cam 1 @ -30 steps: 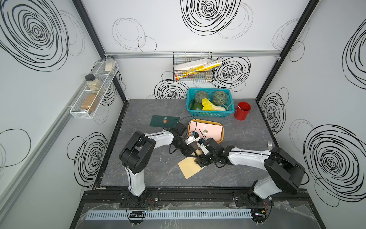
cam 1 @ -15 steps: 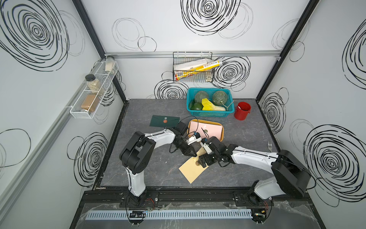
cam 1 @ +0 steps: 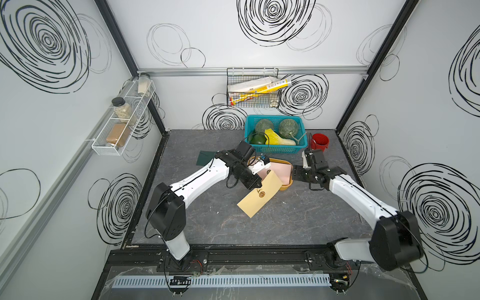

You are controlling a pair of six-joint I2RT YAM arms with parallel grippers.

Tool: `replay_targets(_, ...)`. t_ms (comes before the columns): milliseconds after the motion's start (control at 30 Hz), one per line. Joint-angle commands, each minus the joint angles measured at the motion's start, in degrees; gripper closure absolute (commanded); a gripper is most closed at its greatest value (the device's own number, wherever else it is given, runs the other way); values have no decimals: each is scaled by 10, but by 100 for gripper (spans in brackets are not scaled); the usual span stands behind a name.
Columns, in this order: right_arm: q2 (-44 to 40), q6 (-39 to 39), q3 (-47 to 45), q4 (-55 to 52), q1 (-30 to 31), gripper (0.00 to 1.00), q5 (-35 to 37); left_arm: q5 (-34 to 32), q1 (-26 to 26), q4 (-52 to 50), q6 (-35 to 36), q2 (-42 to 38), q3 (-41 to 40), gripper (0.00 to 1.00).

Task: Put the sealed envelopes into the storage box
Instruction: Pick up the envelope from the center of the board.

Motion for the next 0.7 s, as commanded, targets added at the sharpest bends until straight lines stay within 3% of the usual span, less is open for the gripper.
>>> replay_targets(0, 43, 6, 23, 25, -4, 42, -11, -111, 3, -42, -20, -24, 33, 100)
replay_targets(167, 98, -2, 33, 37, -26, 58, -34, -146, 3, -38, -33, -23, 69, 100)
replay_targets(433, 115, -30, 10, 58, -37, 87, -78, -153, 1, -54, -10, -10, 110, 100)
replay_targets(667, 78, -95, 0, 49, -33, 90, -145, -144, -27, -118, 95, 56, 226, 98)
